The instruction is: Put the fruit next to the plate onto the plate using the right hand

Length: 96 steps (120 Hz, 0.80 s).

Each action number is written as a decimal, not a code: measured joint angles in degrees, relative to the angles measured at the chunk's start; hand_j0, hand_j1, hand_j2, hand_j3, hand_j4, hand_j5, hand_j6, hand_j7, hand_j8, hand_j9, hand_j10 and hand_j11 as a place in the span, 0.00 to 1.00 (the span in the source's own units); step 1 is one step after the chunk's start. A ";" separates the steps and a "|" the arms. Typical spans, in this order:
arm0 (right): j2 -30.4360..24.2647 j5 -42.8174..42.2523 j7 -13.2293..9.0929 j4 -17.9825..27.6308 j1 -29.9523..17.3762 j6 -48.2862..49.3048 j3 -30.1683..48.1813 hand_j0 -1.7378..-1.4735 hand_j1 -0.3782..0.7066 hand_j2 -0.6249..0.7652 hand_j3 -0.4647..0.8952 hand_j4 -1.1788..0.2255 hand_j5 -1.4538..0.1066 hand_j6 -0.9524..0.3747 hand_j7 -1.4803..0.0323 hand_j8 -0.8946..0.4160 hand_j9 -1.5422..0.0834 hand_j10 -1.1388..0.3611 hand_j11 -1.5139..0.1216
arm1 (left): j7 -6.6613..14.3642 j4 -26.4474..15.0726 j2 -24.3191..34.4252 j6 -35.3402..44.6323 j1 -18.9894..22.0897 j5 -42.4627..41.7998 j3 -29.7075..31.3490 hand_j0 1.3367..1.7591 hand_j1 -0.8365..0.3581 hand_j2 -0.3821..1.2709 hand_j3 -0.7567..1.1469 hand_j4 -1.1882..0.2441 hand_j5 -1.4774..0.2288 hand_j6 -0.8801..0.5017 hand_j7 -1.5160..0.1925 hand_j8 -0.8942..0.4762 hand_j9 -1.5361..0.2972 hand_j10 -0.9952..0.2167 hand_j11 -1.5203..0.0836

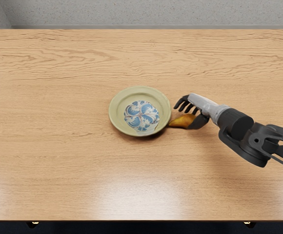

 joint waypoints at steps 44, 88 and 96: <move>0.07 0.21 0.58 -1.56 -0.60 -0.89 0.00 0.30 0.54 0.34 0.34 0.53 0.57 0.39 0.61 0.35 0.60 0.46 0.58 | 0.00 0.00 0.00 -0.01 -0.02 0.00 0.00 0.76 0.97 0.23 0.40 0.81 0.85 0.62 0.87 0.64 0.82 0.80 0.93; 1.97 -0.16 1.20 -2.97 -1.24 -0.78 -0.06 0.30 0.63 0.32 0.34 0.52 0.58 0.39 0.60 0.37 0.60 0.46 0.58 | 0.00 0.00 0.00 0.00 -0.02 0.00 0.00 0.76 0.97 0.23 0.40 0.81 0.85 0.62 0.87 0.64 0.82 0.80 0.93; 2.00 -0.20 1.20 -3.00 -1.25 -0.78 -0.07 0.30 0.67 0.37 0.34 0.49 0.56 0.40 0.58 0.38 0.58 0.44 0.56 | 0.00 0.00 0.00 -0.01 -0.02 0.00 -0.01 0.76 0.97 0.23 0.40 0.81 0.85 0.62 0.87 0.64 0.82 0.80 0.93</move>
